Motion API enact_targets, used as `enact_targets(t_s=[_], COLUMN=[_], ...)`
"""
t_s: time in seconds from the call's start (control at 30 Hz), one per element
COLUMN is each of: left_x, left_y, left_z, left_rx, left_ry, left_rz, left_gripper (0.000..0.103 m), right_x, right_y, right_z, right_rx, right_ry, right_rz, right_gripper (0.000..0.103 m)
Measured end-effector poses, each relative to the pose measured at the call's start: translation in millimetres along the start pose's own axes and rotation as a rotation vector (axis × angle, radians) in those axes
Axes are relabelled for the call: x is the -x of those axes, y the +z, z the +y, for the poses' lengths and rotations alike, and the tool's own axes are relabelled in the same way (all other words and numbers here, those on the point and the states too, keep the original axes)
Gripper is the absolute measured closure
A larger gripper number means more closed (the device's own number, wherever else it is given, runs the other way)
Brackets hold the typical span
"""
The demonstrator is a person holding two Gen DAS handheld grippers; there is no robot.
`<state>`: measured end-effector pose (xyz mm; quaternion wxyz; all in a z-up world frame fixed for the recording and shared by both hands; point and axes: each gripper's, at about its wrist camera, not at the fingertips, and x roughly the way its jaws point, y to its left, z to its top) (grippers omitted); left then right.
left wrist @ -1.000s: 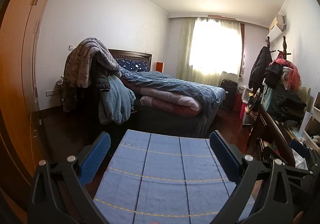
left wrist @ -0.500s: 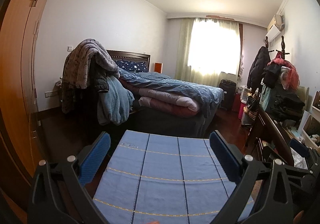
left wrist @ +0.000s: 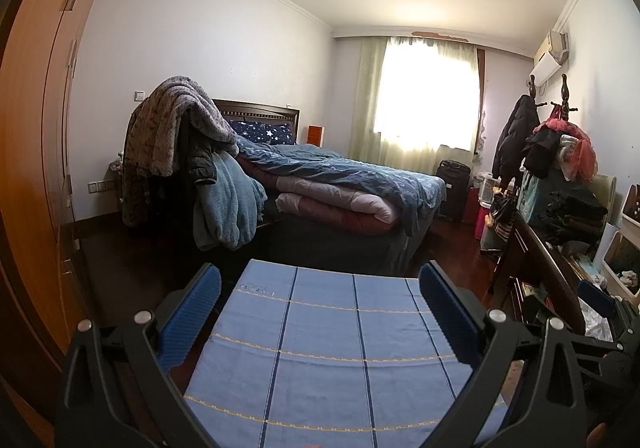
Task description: Collect trash
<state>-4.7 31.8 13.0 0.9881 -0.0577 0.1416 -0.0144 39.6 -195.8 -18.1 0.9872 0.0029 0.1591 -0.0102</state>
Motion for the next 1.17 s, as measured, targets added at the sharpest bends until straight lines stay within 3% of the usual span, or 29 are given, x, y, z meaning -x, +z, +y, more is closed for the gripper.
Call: enact_targets(t_s=[0.87,1.17], left_x=[-9,-20], left_y=[-4,-6], left_z=[-4,-6], left_rx=[-0.025,-0.01], left_ry=[-0.031,-0.043], left_rz=[-0.019,0.016], left_gripper=[0.003,0.003], right_x=[-3,-13], right_y=[-11,-16], right_z=[-7,-11], right_rx=[-0.005,-0.012], right_ry=[0.0,-0.001], right_rz=[0.025,0.048], right_gripper=[0.003,0.003])
